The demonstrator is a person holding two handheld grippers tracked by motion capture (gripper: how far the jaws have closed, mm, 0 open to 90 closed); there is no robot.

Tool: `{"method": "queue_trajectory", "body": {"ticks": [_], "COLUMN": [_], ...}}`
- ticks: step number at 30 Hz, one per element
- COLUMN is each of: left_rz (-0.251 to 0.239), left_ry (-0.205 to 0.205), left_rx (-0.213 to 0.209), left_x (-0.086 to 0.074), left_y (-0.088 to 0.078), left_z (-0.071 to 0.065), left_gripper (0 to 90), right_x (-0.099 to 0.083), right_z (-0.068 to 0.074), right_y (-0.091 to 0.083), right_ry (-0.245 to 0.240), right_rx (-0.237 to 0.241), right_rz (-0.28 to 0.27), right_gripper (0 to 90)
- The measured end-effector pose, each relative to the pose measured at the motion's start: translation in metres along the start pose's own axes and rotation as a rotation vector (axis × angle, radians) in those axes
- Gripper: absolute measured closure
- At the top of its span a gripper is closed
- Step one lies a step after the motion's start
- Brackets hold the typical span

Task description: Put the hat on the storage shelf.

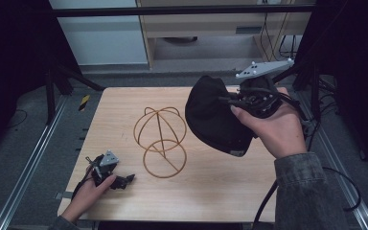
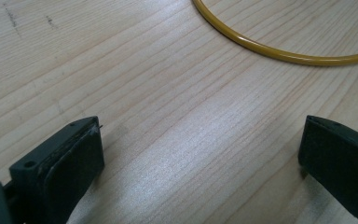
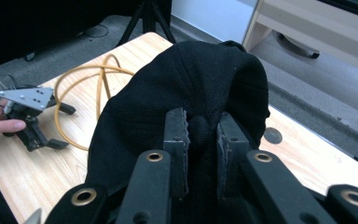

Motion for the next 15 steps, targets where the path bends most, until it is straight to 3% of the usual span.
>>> {"method": "queue_trajectory", "body": {"ticks": [15], "left_rz": [0.003], "left_ry": [0.005], "left_rx": [-0.003], "left_x": [0.0], "left_y": [0.0], "left_z": [0.001], "left_gripper": [0.0], "right_x": [0.037], "right_z": [0.029], "right_y": [0.019], "right_ry": [-0.059], "right_rx": [0.06], "right_rz": [-0.008], "right_gripper": [77.5]}}
Point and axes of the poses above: each handheld gripper's, and its own axes: y roughly forward along the jaws, x roughly out of its top, z roughly to its left, the point moved 1 cm from there along y, roughly forward along the jaws, and after that the axes turned 8 degrees about -z, right-handed, at the moved point
